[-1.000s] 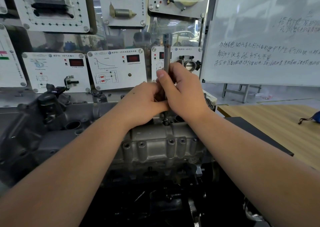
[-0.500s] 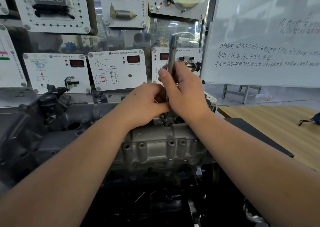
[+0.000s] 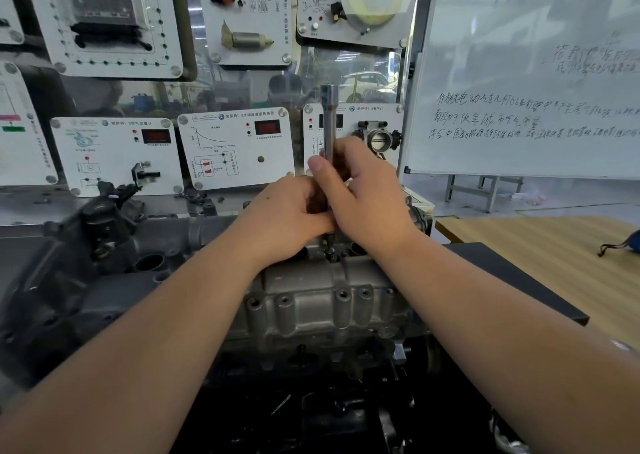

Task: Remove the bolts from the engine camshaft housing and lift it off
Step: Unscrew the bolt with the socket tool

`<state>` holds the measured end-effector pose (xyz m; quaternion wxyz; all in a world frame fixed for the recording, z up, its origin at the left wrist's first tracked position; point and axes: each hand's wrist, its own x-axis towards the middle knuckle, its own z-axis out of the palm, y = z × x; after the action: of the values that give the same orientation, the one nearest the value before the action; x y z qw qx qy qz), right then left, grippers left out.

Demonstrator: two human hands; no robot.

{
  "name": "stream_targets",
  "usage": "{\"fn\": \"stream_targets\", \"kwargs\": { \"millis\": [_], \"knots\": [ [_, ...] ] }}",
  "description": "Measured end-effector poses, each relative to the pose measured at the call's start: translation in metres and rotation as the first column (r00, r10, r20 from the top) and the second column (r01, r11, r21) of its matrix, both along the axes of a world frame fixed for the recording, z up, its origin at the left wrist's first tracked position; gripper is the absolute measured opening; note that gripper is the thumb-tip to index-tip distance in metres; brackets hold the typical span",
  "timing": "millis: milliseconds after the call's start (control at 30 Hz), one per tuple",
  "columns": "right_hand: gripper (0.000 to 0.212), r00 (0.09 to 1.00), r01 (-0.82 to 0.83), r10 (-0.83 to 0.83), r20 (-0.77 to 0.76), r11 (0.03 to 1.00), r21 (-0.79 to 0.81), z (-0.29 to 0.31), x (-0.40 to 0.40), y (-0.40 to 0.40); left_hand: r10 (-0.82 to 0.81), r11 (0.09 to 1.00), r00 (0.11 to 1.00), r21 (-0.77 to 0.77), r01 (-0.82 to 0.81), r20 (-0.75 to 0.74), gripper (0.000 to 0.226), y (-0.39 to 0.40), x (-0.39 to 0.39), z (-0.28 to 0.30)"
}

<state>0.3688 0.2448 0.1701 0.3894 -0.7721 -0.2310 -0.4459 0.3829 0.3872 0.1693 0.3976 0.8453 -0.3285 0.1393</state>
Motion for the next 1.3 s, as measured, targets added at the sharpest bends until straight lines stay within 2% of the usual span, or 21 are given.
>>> {"fn": "stream_targets", "kwargs": {
  "millis": [233, 333, 467, 700, 767, 833, 967, 1300],
  "knots": [
    [0.035, 0.997, -0.031, 0.030, -0.065, 0.999, -0.011, 0.0003, 0.0027, -0.0013, -0.025, 0.999, 1.000, 0.023, 0.025, -0.015, 0.011, 0.0000, 0.0009, 0.0000],
    [0.024, 0.998, -0.020, 0.020, -0.061, 1.000, -0.007, -0.0007, 0.0029, -0.0012, 0.009, 1.000, 1.000, 0.026, -0.009, 0.024, 0.017, 0.0006, -0.0015, 0.0016],
    [0.017, 0.999, 0.024, -0.024, -0.022, 1.000, -0.010, -0.0012, 0.0022, -0.0004, -0.002, 1.000, 1.000, 0.005, 0.002, 0.018, 0.013, 0.0004, -0.0017, 0.0009],
    [0.031, 0.999, -0.001, 0.002, -0.046, 1.000, 0.024, 0.0000, 0.0017, -0.0029, -0.032, 0.999, 0.999, 0.034, 0.031, 0.015, 0.011, -0.0018, -0.0030, 0.0006],
    [0.034, 0.999, 0.014, -0.014, -0.037, 1.000, 0.015, 0.0002, 0.0016, -0.0026, -0.021, 0.999, 0.999, 0.045, 0.019, 0.045, 0.019, -0.0027, -0.0046, 0.0017],
    [0.035, 0.999, 0.040, -0.039, -0.035, 0.999, 0.021, 0.0004, 0.0020, -0.0027, -0.004, 0.998, 0.998, 0.065, 0.000, 0.064, 0.023, -0.0047, -0.0052, 0.0029],
    [0.038, 0.997, 0.076, -0.075, -0.028, 0.996, 0.037, 0.0018, 0.0037, -0.0023, -0.010, 0.997, 0.997, 0.079, 0.004, 0.075, 0.014, -0.0080, -0.0038, 0.0022],
    [0.041, 0.998, 0.044, -0.042, -0.041, 0.998, 0.038, 0.0005, 0.0045, -0.0012, -0.035, 0.997, 0.998, 0.068, 0.032, 0.046, 0.016, -0.0062, -0.0069, 0.0029]
  ]
}}
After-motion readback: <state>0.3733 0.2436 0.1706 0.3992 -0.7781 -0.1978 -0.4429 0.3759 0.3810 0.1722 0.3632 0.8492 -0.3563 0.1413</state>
